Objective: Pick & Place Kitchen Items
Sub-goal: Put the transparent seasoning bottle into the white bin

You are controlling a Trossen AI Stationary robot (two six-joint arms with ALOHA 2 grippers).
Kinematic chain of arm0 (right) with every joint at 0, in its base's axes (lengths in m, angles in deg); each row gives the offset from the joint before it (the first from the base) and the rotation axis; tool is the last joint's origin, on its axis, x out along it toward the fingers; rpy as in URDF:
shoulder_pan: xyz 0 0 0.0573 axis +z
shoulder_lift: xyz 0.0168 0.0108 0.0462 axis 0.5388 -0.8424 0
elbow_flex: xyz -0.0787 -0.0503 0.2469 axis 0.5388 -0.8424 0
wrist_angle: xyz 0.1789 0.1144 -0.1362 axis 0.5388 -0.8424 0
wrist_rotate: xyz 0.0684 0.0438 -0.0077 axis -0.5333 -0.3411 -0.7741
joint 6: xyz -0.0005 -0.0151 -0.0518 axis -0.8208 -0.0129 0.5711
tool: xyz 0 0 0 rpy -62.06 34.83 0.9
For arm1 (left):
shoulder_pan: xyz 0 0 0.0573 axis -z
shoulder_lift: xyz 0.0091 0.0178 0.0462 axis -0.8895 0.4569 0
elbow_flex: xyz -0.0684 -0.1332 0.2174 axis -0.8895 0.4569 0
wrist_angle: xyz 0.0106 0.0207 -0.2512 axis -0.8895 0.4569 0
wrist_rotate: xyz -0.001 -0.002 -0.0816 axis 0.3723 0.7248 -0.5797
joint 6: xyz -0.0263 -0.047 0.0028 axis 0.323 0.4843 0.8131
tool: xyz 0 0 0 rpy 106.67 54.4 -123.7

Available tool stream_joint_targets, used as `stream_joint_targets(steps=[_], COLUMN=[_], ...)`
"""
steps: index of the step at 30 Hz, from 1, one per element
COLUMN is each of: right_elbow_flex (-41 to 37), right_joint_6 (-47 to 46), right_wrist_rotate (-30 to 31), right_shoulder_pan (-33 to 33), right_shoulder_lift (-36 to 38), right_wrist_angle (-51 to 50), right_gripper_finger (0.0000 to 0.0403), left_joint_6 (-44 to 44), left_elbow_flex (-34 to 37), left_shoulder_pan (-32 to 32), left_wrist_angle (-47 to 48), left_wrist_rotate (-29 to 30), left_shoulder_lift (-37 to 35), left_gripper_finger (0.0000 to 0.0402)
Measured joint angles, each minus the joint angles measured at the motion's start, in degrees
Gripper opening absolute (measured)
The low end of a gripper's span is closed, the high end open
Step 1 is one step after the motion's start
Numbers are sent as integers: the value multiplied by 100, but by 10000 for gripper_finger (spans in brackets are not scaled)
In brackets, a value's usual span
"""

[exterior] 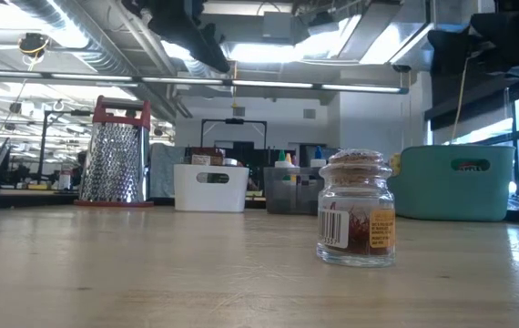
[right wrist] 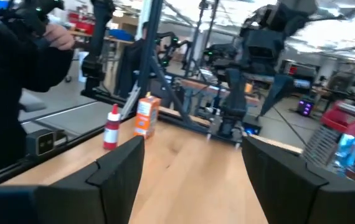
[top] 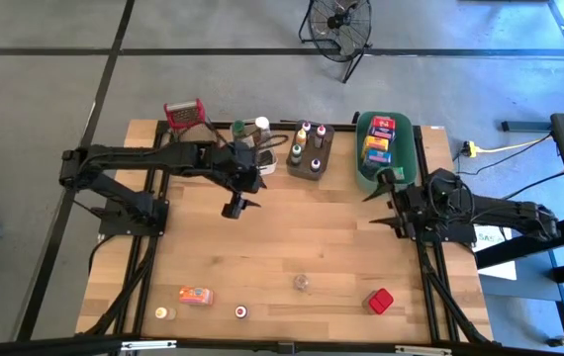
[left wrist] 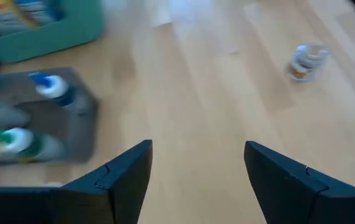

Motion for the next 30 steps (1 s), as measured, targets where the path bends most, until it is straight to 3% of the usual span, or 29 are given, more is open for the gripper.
stream_joint_targets(steps=[8,13,18,23,30], right_elbow_flex=[2,2,2,2,2], right_joint_6=[178,261,269,269,267], right_wrist_rotate=[142,146,146,149,155], right_shoulder_pan=[349,371,371,371,371], right_shoulder_lift=[-467,-625,-656,-656,-655], right_wrist_angle=[391,410,424,431,431], right_gripper_finger=[273,273,273,273,273], left_joint_6=[92,91,101,65,-15], left_elbow_flex=[-2,-2,-2,-7,-9], left_shoulder_pan=[49,231,512,852,1101], left_wrist_angle=[-4,-90,-861,-1545,-1821], left_wrist_rotate=[-900,-900,-903,-799,-407], left_shoulder_lift=[764,1311,1689,1775,1775], left_gripper_finger=[251,249,251,251,252])
